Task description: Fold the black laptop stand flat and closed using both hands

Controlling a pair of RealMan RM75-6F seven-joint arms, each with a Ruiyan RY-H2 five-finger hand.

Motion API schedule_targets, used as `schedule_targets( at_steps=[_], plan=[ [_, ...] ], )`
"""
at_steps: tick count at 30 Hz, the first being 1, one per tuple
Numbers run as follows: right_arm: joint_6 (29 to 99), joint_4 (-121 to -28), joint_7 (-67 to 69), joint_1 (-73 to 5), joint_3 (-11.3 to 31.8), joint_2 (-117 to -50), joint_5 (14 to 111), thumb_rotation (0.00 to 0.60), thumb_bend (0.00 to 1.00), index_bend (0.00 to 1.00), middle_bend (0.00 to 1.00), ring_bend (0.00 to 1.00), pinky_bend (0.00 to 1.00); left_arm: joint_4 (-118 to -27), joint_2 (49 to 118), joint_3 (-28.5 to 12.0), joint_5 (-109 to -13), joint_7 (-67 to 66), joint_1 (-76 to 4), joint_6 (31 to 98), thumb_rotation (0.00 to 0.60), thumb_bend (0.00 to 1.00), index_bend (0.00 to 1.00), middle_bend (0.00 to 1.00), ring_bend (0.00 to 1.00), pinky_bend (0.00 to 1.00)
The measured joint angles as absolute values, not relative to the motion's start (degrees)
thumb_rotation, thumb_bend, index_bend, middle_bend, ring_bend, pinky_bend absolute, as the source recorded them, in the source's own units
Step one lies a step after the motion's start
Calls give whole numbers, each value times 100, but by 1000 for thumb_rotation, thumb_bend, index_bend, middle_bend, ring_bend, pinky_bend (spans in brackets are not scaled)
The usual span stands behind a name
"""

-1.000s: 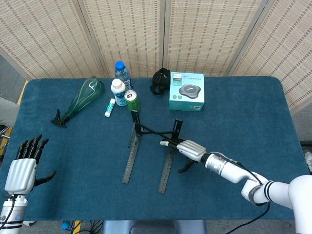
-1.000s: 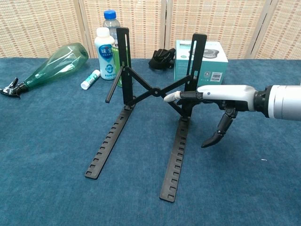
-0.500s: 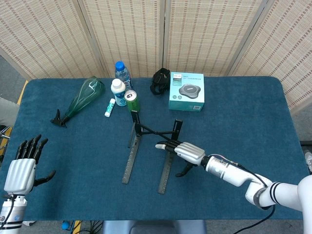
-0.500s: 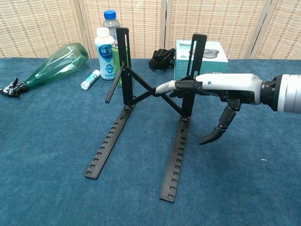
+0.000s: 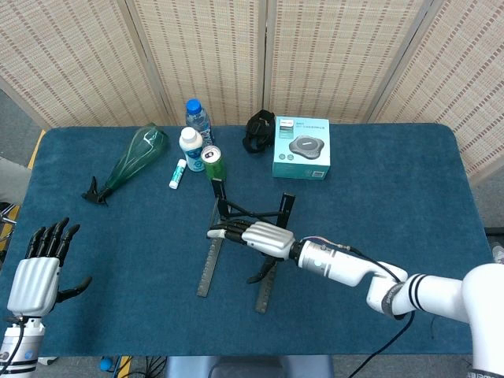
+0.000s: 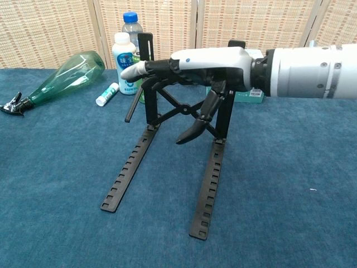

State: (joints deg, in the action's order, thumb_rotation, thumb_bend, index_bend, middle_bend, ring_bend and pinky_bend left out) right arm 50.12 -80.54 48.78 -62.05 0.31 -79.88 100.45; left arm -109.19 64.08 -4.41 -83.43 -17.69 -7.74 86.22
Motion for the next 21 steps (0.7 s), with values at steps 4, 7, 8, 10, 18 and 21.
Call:
schedule_targets(
  at_steps=[4,7,8,10,18,21],
  plan=[
    [4794,-7837,4923,-6456,153,-8239,9955,600,27,0,31,0,0,-10947,6408,-440,-8342,-1798,-770,8623,600,148,83,12,1,0],
    [4637,-7653,4956,-6600,213,-8425,9880,600,28,0,31,0,0,-10957,6399,-436,-8338,-1808,-763,8624,600,147,83,12,1,0],
    [4572,-7574,4968,-6658,232,-8500,9851,600,28,0,31,0,0,-10962,6394,-435,-8338,-1809,-760,8627,600,147,82,12,1,0],
    [4478,-7444,4987,-6745,260,-8623,9800,600,29,0,31,0,0,-10971,6380,-433,-8342,-1808,-750,8640,600,148,82,12,1,0],
    [3971,-6791,5063,-7084,312,-9142,9559,600,30,0,31,0,0,-11015,6316,-422,-8377,-1810,-719,8676,600,148,82,12,1,0],
    [3778,-6555,5101,-7173,297,-9309,9455,600,30,0,31,0,0,-11031,6296,-408,-8390,-1798,-703,8682,600,148,83,12,1,0]
  ],
)
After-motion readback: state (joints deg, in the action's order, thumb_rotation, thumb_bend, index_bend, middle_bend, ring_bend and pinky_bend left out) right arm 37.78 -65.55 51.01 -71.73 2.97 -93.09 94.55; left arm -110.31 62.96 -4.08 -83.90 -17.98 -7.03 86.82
